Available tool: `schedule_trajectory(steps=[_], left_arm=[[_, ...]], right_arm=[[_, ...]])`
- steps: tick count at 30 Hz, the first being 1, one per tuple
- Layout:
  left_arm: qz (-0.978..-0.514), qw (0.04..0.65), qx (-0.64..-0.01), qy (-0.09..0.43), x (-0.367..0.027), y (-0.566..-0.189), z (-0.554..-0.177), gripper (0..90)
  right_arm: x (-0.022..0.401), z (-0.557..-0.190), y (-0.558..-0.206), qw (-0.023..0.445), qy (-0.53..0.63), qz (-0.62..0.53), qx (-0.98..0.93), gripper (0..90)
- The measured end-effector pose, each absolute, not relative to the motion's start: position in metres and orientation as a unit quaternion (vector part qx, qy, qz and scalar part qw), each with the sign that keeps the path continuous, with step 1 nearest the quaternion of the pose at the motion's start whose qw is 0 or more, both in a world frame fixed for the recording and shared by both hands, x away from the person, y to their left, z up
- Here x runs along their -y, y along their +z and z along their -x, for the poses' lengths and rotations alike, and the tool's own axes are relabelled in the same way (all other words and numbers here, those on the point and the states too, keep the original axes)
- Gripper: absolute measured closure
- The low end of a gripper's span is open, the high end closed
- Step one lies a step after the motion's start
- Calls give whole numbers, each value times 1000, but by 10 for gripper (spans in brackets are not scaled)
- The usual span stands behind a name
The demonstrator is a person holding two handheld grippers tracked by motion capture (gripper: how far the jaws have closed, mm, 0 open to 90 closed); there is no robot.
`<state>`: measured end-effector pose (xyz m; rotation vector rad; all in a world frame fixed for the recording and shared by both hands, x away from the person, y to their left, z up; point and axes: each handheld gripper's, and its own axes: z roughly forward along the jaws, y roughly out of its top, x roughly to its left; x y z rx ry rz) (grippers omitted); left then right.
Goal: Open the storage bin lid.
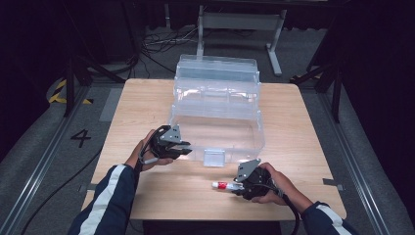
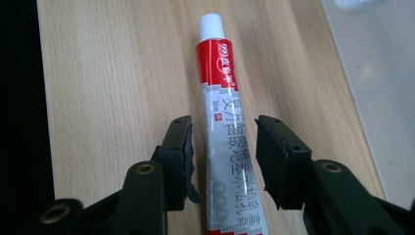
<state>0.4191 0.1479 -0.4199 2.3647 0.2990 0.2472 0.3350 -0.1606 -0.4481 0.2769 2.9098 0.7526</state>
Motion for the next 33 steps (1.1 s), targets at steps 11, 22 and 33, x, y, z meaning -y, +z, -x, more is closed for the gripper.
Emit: schedule_trajectory(steps=[11,22,33], left_arm=[[-917,366,-120,100,-147,-420,-418,706],[-916,367,-124,109,-146,-421,-415,671],[-918,364,-114,104,-141,-421,-411,554]], right_arm=[[135,-342,-447,39,185,-73,-979,543],[117,-352,-449,27,148,-64,-987,554],[119,-353,-449,7,153,-66,-986,659]])
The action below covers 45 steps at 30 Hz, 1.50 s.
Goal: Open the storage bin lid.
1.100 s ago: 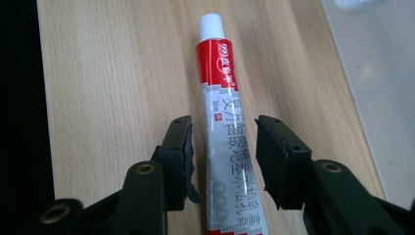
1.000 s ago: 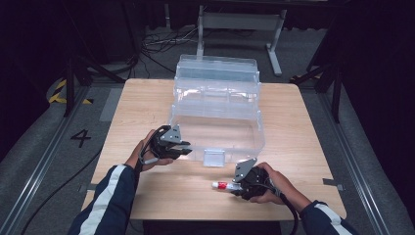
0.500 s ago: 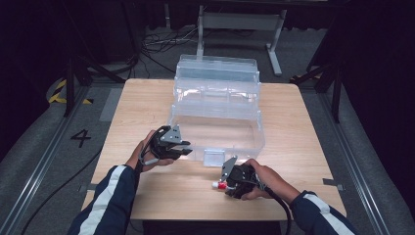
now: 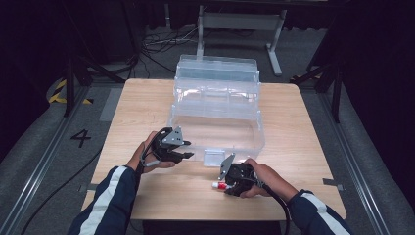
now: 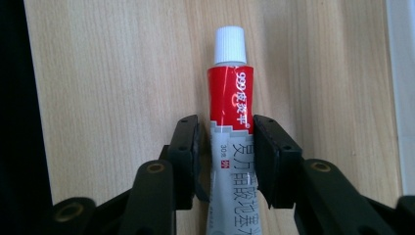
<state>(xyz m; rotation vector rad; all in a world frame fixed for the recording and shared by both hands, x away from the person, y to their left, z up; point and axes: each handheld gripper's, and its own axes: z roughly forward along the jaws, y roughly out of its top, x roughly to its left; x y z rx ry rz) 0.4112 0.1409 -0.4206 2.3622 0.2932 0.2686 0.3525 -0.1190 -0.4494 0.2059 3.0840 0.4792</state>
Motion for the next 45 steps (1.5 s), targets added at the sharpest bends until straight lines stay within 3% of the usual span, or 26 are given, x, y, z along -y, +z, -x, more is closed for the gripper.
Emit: schedule_trajectory(steps=[5,31,45], left_arm=[[-919,361,-113,114,-140,-418,-406,507],[-891,379,-147,204,-167,-388,-385,337],[-884,369,-180,224,-199,-392,-365,318]], right_arm=[[122,-350,-449,6,155,-66,-986,703],[140,-351,-445,13,151,-61,-987,708],[154,-351,-436,18,163,-73,-984,710]])
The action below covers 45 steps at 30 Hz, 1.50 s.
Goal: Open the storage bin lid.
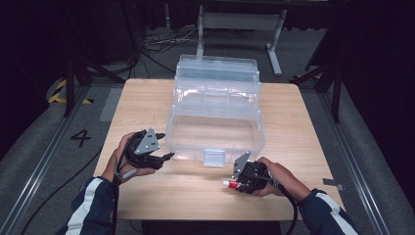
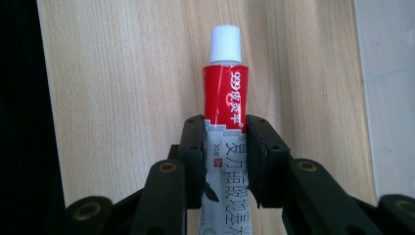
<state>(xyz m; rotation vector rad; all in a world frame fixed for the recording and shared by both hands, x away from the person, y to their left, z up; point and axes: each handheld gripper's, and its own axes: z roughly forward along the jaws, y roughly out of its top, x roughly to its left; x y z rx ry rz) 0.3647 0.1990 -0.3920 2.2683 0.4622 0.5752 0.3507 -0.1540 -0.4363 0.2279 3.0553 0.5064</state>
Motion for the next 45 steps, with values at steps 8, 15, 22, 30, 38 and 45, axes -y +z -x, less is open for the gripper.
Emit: schedule_trajectory(steps=[8,15,22,30,38,45], left_arm=[[-892,349,-192,212,-211,-411,-359,313],[-909,323,-190,182,-213,-433,-356,312],[-906,333,-203,162,-216,-454,-345,322],[-905,338,-220,133,-224,-464,-346,323],[-910,331,-225,111,-224,-474,-352,307],[-906,343,-231,90,-226,-482,-355,242]], right_arm=[[163,-350,-430,23,171,-79,-982,709],[172,-348,-424,27,180,-82,-980,710],[184,-345,-414,38,189,-92,-977,710],[190,-344,-403,51,193,-92,-976,710],[194,-341,-385,63,198,-89,-974,710],[201,-339,-372,79,190,-91,-974,710]])
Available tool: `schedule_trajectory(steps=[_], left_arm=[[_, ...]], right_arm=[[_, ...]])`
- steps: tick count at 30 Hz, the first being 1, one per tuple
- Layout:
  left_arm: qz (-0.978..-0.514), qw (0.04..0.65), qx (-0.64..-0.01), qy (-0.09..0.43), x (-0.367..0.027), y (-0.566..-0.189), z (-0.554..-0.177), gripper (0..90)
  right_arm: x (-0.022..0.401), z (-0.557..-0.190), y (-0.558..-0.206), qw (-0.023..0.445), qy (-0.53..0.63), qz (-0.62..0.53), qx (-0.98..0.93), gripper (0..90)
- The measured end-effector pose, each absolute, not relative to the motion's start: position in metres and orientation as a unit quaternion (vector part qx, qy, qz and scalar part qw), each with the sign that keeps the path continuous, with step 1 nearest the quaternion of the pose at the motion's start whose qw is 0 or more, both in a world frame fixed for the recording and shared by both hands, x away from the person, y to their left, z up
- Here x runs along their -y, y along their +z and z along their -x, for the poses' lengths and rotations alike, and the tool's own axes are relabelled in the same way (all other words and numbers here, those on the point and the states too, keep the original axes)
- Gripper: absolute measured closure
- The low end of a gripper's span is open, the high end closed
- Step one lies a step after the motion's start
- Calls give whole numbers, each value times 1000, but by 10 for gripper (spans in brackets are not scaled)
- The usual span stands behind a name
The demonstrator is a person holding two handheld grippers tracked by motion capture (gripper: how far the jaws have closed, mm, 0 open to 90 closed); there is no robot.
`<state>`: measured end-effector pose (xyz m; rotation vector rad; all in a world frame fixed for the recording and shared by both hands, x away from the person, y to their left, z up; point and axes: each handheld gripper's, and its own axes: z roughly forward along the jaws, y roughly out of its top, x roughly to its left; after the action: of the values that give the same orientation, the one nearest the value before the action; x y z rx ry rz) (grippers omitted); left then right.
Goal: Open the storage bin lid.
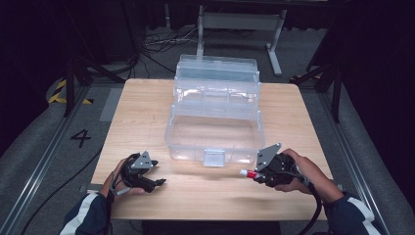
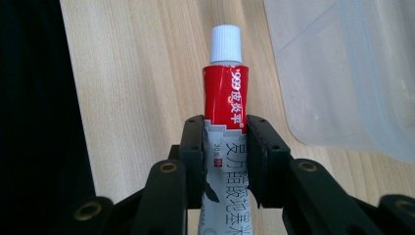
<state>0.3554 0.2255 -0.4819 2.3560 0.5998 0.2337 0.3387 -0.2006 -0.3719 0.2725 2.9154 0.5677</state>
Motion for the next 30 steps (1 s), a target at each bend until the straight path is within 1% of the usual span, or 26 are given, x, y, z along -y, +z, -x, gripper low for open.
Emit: schedule_trajectory(steps=[5,10,19,26,30], left_arm=[[-901,350,-242,82,-228,-484,-357,215],[-895,364,-243,85,-229,-487,-357,212],[-894,363,-246,86,-229,-487,-357,212],[-894,363,-247,87,-229,-487,-357,213],[-894,363,-247,87,-229,-487,-357,213]], right_arm=[[204,-340,-363,83,188,-90,-975,710],[210,-343,-350,103,184,-99,-972,710],[218,-354,-324,138,174,-108,-969,710],[209,-367,-302,165,178,-99,-965,710],[196,-374,-298,165,173,-87,-967,710]])
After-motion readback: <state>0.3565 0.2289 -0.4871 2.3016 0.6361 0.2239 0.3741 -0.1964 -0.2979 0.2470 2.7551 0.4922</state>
